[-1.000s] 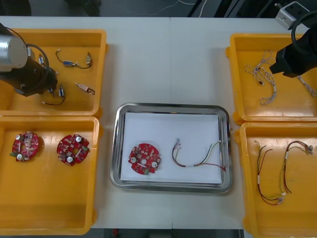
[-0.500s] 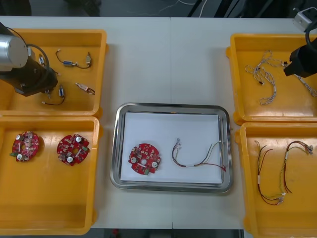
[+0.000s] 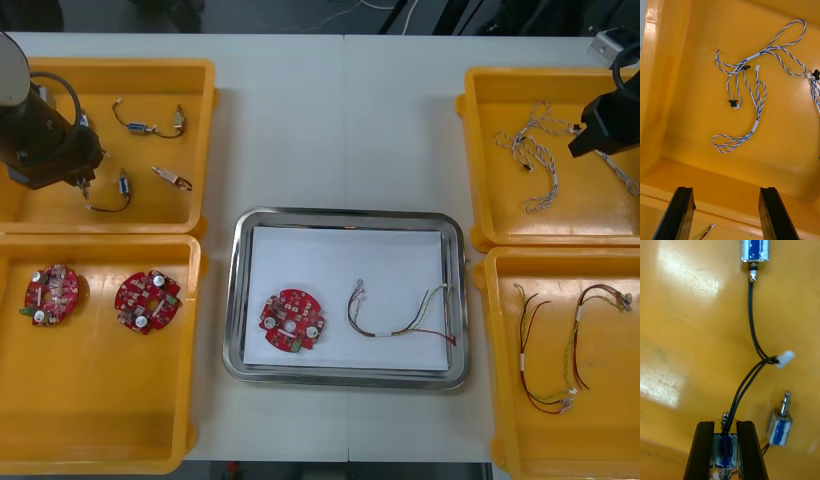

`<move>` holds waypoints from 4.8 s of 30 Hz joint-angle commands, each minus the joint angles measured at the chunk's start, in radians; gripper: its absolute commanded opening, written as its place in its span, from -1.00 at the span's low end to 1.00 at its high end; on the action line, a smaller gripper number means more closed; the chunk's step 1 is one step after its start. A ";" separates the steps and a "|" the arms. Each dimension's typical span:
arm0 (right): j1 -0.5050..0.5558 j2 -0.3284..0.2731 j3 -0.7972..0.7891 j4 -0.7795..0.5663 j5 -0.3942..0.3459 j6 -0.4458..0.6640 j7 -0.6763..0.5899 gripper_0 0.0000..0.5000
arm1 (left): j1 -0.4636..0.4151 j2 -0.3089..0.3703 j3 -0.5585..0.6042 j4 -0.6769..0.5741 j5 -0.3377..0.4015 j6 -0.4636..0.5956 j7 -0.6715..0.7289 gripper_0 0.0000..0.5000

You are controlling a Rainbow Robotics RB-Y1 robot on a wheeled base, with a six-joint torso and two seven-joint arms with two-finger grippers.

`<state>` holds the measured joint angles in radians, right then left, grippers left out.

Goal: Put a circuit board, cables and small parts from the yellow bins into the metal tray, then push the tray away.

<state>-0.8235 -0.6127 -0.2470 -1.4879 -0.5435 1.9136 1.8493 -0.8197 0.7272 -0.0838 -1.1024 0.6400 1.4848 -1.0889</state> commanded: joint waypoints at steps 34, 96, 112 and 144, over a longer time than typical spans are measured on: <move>-0.151 -0.019 0.074 0.445 0.088 -0.350 -0.159 1.00 | 0.019 0.014 0.185 -0.481 0.001 0.435 -0.115 -1.00; -0.055 0.064 0.118 0.621 0.082 -0.614 -0.220 0.84 | 0.057 0.012 0.095 -0.146 -0.048 0.020 -0.312 -1.00; -0.026 0.057 0.107 0.569 0.039 -0.593 -0.208 -1.00 | 0.057 0.014 0.095 -0.140 -0.049 0.018 -0.327 0.71; -0.025 0.008 0.035 0.279 0.043 -0.334 -0.202 -1.00 | -0.036 0.047 0.179 -0.185 -0.022 0.204 -0.152 1.00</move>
<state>-0.8516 -0.5582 -0.1826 -1.1513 -0.5011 1.5576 1.6494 -0.7969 0.7299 0.0709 -1.2622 0.6203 1.6809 -1.3393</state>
